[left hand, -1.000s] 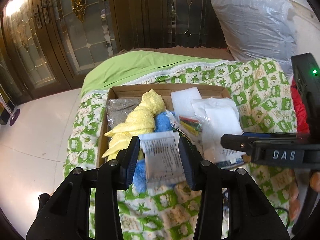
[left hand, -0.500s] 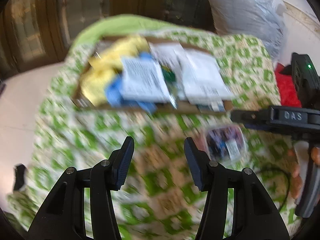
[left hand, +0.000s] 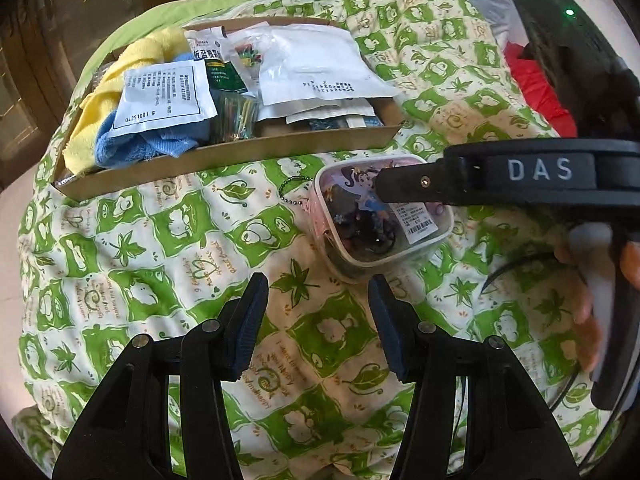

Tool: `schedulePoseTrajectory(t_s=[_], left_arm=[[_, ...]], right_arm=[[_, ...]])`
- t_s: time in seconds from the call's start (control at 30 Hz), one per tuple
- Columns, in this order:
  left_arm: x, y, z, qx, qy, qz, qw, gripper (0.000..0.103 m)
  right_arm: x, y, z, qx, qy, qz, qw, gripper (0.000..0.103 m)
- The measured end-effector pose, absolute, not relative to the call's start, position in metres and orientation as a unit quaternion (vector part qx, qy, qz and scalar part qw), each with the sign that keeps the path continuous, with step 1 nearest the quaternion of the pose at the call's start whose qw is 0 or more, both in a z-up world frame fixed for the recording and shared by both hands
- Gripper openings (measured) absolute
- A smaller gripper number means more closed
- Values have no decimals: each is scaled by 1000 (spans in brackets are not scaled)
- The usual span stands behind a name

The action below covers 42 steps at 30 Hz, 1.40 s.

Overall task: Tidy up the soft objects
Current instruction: 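Move both grippers toward the clear cartoon-print pencil case on the quilt, then close the right gripper on the pencil case rim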

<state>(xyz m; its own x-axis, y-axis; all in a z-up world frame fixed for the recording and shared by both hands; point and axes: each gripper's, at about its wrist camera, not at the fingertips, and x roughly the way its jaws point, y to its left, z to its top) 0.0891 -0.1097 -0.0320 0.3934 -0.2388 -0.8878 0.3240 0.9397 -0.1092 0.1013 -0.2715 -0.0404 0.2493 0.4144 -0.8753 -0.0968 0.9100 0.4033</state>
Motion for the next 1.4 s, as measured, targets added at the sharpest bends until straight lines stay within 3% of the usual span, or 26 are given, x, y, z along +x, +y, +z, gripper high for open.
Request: schedulePoseTrajectory(t_s=[0.73,1.4], left_arm=[[126,-112,-62,16,548,-173,818,52],[110,-134,-47,49,517,-221,825,46]], right_arm=[[109,-262,-56,131,603,156,771,69],[100,-249,-40,95,583,171,789,69]])
